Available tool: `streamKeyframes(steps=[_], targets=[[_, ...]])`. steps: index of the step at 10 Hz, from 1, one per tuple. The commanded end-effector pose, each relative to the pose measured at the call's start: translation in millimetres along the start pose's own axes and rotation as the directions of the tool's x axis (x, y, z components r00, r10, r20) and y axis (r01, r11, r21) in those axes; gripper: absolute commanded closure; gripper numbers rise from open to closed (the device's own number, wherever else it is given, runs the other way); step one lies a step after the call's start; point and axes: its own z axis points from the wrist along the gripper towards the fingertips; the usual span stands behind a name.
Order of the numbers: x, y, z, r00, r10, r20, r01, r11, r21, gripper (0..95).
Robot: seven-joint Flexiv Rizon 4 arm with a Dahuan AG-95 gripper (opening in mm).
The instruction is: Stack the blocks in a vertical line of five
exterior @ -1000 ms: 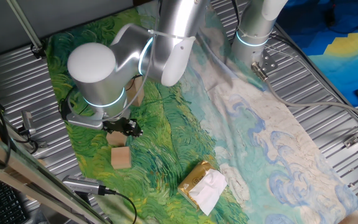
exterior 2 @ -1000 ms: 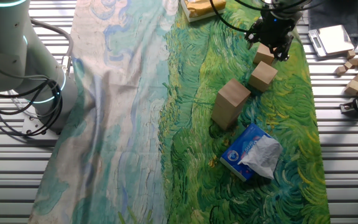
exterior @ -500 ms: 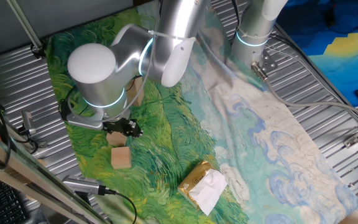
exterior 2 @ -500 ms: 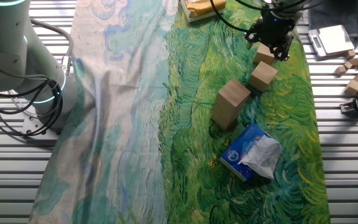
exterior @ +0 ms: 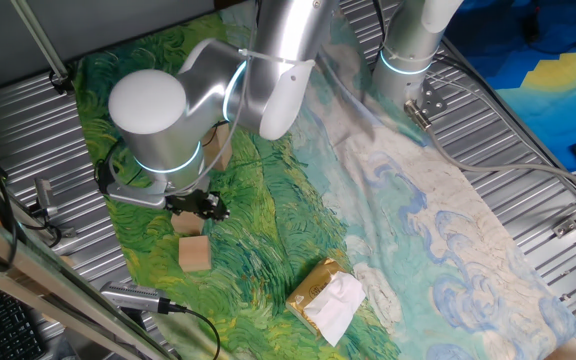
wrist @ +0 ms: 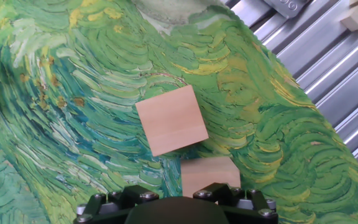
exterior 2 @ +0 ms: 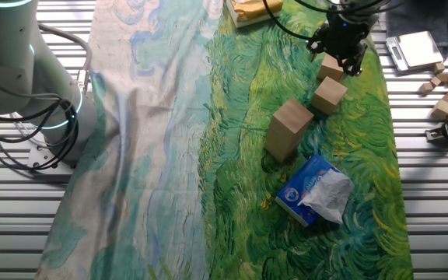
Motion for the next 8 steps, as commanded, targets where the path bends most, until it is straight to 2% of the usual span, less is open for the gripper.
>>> streamKeyframes(steps=[1, 2, 6, 7, 8], targets=[[0.0, 0.0, -0.1, 1.000, 0.000, 0.000, 0.000, 1.000, 0.000, 19.0], [0.1, 0.0, -0.3, 0.990, -0.131, 0.043, 0.130, 0.991, 0.010, 19.0], [0.0, -0.3, -1.4, 0.991, -0.128, 0.045, 0.128, 0.992, 0.010, 19.0], [-2.3, -0.1, -2.8, 0.991, -0.127, 0.047, 0.127, 0.992, 0.009, 19.0], [-11.4, 0.8, -5.7, 0.991, -0.129, 0.040, 0.129, 0.992, 0.013, 19.0]])
